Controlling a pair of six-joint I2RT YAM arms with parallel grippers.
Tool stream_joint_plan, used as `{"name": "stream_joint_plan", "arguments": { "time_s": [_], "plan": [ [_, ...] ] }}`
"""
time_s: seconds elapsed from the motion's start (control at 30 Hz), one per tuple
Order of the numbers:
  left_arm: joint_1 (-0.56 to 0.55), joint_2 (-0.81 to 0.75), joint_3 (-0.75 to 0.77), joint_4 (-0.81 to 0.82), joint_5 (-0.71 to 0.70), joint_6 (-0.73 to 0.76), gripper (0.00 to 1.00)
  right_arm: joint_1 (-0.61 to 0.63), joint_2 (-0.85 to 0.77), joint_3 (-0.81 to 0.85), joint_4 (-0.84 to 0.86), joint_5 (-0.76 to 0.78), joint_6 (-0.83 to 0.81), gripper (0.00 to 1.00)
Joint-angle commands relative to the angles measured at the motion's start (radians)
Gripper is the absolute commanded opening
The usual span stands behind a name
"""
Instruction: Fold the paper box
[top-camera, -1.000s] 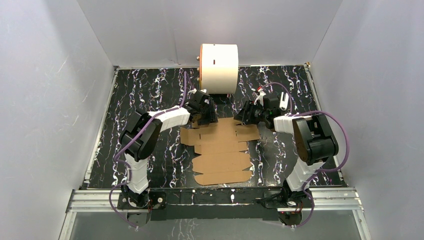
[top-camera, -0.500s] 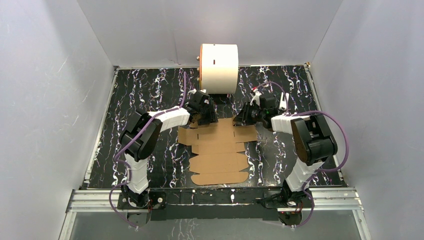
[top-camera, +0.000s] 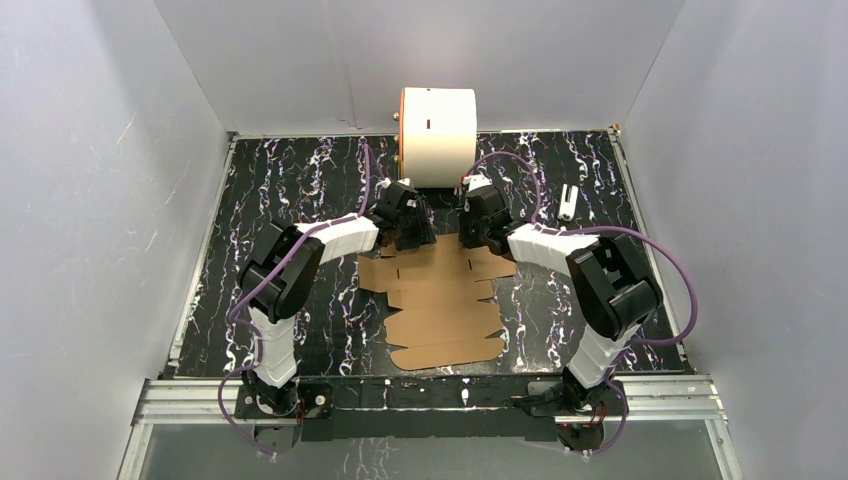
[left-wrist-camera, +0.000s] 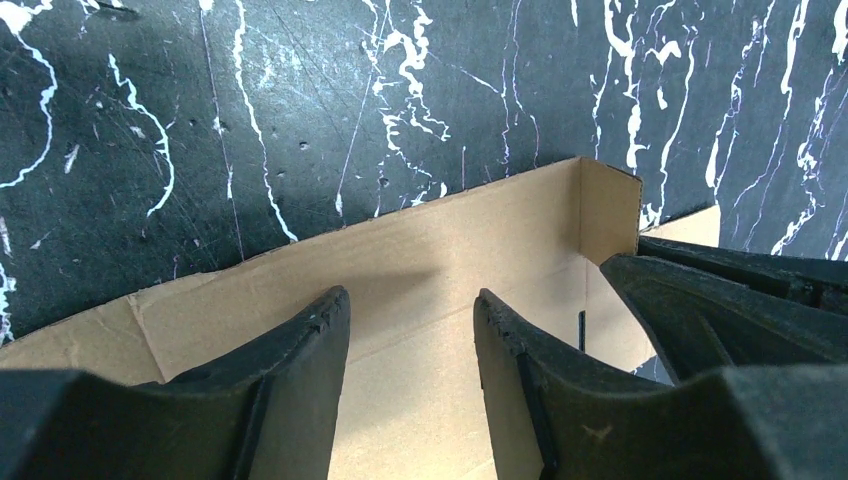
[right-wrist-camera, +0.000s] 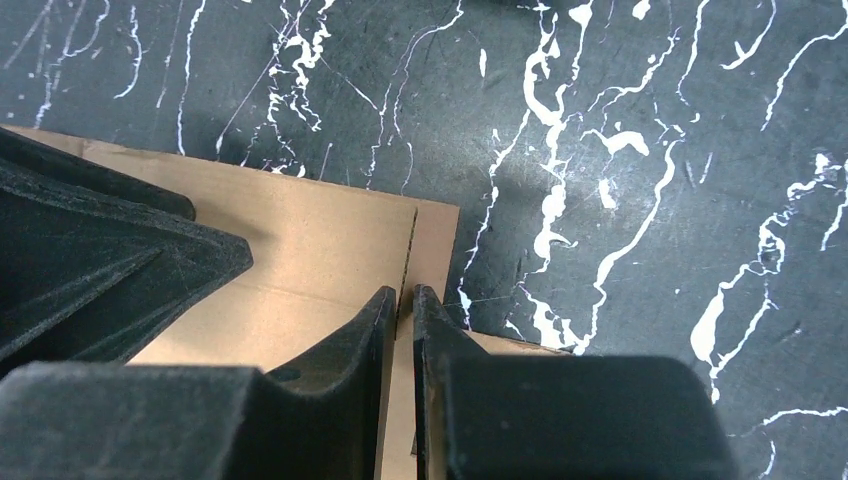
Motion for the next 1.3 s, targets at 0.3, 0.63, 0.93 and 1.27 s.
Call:
{"name": "stream_joint_plan", "arguments": {
  "time_s": [0.3,0.63,0.93,1.27],
  "plan": [
    [-0.004,-0.124,-0.031,-0.067,-0.036,0.027,0.50,0.046,-0.041,0.083,-0.069,0.113,-0.066,0.35],
    [-0.009,-0.264,-0.089,-0.082,-0.011,0.002,0.59,-0.052,-0.228,-0.046,-0.076,-0.022,-0.029,0.55],
    [-0.052,-0.336,-0.168,-0.072,0.016,-0.013,0.68,-0.235,-0.373,-0.270,-0.040,-0.241,0.025,0.62],
    [-0.086,-0.240,-0.166,-0.039,0.062,-0.029,0.68,-0.431,-0.382,-0.389,0.043,-0.380,0.074,0.62]
  ]
}}
